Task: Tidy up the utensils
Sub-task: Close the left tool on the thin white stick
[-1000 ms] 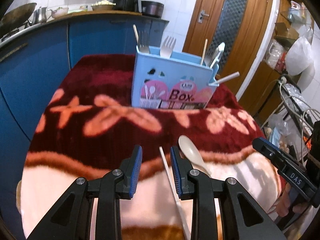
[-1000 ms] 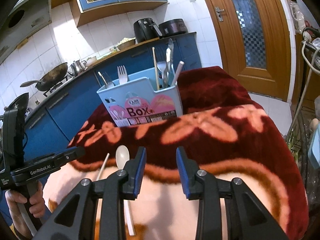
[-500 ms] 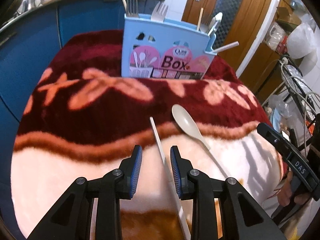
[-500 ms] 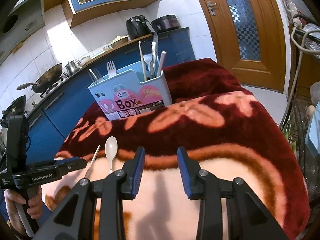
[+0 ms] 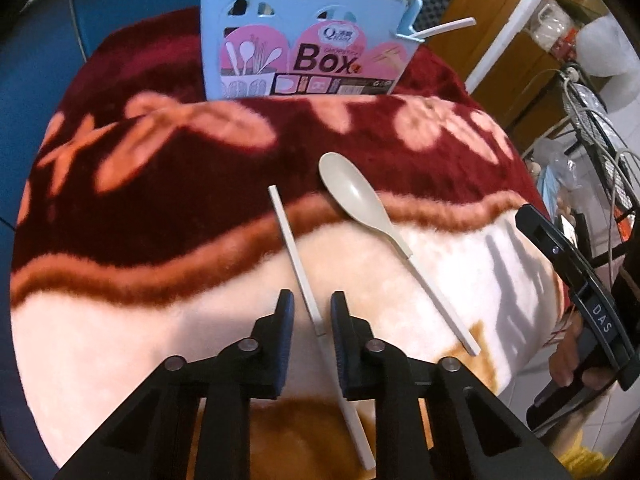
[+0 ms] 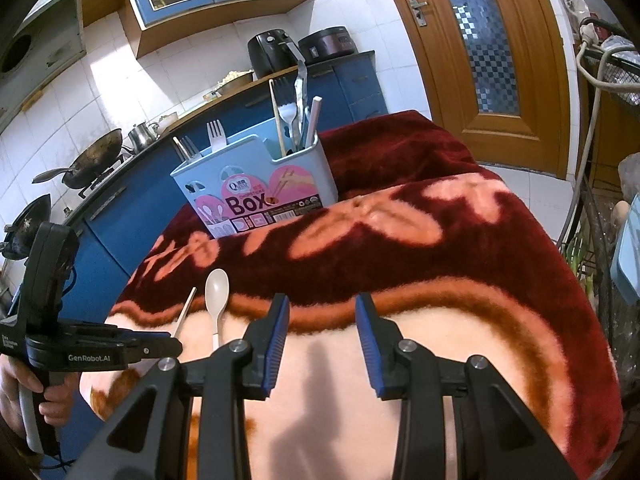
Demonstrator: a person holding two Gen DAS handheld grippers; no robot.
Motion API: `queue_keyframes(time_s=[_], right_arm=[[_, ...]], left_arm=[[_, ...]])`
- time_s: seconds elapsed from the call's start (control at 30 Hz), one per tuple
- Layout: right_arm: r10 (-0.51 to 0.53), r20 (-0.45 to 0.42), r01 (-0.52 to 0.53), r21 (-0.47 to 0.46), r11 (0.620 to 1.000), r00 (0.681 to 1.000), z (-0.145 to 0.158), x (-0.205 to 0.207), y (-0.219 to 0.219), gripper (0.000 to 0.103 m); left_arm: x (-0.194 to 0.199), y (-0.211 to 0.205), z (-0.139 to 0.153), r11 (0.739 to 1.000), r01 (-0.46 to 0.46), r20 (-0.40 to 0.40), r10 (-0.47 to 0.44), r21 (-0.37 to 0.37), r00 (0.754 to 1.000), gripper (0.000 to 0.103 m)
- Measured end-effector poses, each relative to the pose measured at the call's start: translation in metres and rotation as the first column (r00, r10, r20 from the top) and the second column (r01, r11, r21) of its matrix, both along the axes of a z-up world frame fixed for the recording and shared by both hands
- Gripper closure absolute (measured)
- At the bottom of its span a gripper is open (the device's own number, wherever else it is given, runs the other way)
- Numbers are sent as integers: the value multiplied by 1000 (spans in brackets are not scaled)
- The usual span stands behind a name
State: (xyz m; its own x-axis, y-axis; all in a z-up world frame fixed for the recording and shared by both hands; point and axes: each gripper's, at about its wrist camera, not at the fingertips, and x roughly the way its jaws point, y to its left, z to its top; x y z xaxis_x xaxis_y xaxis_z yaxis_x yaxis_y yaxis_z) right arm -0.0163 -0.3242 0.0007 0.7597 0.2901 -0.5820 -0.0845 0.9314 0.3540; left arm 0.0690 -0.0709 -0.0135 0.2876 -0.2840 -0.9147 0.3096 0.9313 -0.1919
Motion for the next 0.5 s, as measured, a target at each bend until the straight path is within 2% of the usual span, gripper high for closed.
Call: queue_keyframes(time_s=[0.23, 0.5], right_arm=[[-1, -4, 1, 2, 1000, 1000, -2, -1, -1, 66], [9, -13, -9, -1, 1000, 1000, -2, -2, 2, 65]], left_arm=[[2, -3, -1, 999, 40, -17, -39, 17, 999, 93], [5, 14, -3, 994, -17, -35, 13, -106, 999, 97]])
